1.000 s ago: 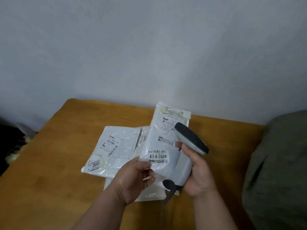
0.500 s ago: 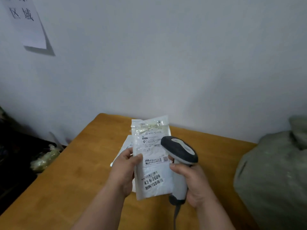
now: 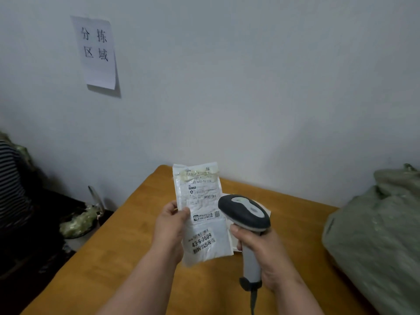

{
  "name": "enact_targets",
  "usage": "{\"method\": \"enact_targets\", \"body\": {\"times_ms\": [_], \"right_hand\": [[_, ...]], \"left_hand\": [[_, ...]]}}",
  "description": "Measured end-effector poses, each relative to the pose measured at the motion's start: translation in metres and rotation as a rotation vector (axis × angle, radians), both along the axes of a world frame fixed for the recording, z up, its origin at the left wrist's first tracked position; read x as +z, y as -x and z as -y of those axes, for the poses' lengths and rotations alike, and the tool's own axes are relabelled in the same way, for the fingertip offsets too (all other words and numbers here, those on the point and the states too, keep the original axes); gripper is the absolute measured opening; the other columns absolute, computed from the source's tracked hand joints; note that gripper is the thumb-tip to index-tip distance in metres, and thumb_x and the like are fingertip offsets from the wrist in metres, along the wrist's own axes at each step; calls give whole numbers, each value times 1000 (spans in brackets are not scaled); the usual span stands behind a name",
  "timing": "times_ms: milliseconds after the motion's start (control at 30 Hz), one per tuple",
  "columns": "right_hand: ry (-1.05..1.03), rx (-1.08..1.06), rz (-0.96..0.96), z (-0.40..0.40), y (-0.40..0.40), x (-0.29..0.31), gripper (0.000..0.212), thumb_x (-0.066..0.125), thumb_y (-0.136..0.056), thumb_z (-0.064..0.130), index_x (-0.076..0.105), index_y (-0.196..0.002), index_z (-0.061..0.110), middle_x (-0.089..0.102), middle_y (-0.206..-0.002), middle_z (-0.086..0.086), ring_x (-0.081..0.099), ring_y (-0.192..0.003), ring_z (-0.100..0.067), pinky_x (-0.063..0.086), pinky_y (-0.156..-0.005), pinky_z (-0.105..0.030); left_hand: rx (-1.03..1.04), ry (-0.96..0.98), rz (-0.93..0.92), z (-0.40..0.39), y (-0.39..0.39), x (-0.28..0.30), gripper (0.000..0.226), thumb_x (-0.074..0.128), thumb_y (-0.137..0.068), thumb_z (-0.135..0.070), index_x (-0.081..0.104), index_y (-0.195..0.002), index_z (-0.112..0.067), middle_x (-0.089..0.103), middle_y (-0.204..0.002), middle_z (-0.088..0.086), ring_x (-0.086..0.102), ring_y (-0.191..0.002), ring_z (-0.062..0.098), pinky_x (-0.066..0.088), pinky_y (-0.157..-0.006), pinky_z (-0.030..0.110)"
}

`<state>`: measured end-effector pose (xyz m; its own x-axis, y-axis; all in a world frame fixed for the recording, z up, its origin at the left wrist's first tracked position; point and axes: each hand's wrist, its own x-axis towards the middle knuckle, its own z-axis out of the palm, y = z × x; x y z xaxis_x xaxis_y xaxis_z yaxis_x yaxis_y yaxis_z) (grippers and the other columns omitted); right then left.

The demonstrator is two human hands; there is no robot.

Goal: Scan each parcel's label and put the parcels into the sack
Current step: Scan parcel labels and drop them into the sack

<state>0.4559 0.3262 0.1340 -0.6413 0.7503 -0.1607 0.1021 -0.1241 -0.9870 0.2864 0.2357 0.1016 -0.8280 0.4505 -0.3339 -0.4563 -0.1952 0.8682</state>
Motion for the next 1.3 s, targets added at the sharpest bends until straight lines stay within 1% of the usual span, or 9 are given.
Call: {"method": "enact_targets", "body": {"times_ms": [233, 400, 533, 800, 1000, 1067, 1133, 1233, 1300], "right_hand": [[-18, 32, -27, 33, -5, 12, 23, 86, -76, 20, 77, -85, 39, 70, -72, -7, 62, -70, -20, 49, -78, -44], [-31, 23, -56, 42, -7, 15, 28, 86, -60, 33, 77, -86, 39, 70, -73, -10, 63, -67, -17, 50, -75, -44], [-36, 17, -68, 43, -10, 15, 30, 84, -60, 35, 77, -88, 39, 73, -82, -16, 63, -69, -18, 51, -74, -43], [-42, -5, -49, 42, -19, 14, 15, 83, -80, 16, 77, -90, 24, 70, -80, -19, 61, -70, -23, 50, -78, -46], [-55, -20, -60, 43, -30, 17, 23, 82, -81, 13, 79, -82, 36, 68, -73, -8, 60, -67, -18, 50, -75, -42], [-65, -36, -65, 42, -38, 17, 26, 83, -80, 15, 78, -85, 41, 72, -75, -3, 61, -71, -17, 52, -77, -41], [-53, -65, -60, 39, -47, 16, 22, 84, -77, 18, 78, -90, 34, 76, -82, 1, 65, -81, -20, 54, -81, -43], [-8, -123, -54, 32, -64, 12, 33, 85, -74, 16, 74, -104, 24, 79, -94, 1, 70, -102, -25, 55, -95, -47], [-6, -155, -44, 29, -76, 11, 36, 86, -74, 15, 73, -107, 22, 79, -95, 4, 69, -104, -22, 54, -91, -41]], "left_hand": [[-31, -67, -38, 30, -5, 20, 19, 56, -97, 1, 64, -103, -15, 78, -80, 3, 75, -65, 21, 56, -46, 31], [-42, -87, -43, 37, -7, 24, 20, 55, -97, 0, 65, -104, -16, 78, -82, 4, 75, -66, 22, 57, -49, 33], [-40, -100, -41, 38, -10, 24, 21, 55, -97, 0, 66, -100, -17, 78, -81, 4, 75, -64, 21, 56, -49, 33], [-83, -94, -46, 40, -18, 25, 20, 55, -98, -2, 67, -101, -17, 78, -84, 5, 76, -69, 24, 58, -52, 36], [-110, -90, -54, 35, -28, 26, 20, 55, -97, -2, 67, -104, -16, 78, -85, 6, 75, -69, 24, 59, -56, 38], [-123, -75, -61, 33, -34, 25, 20, 56, -97, -3, 67, -104, -18, 78, -85, 5, 75, -69, 23, 59, -57, 39], [-146, -69, -53, 29, -41, 25, 20, 56, -98, -3, 67, -104, -19, 78, -87, 5, 76, -70, 24, 60, -59, 41], [-180, -93, -45, 22, -56, 27, 21, 55, -97, 0, 66, -104, -17, 78, -86, 7, 75, -69, 25, 59, -59, 41], [-209, -109, -43, 16, -67, 30, 21, 55, -97, 2, 65, -105, -14, 78, -84, 7, 75, -70, 26, 60, -61, 42]]}}
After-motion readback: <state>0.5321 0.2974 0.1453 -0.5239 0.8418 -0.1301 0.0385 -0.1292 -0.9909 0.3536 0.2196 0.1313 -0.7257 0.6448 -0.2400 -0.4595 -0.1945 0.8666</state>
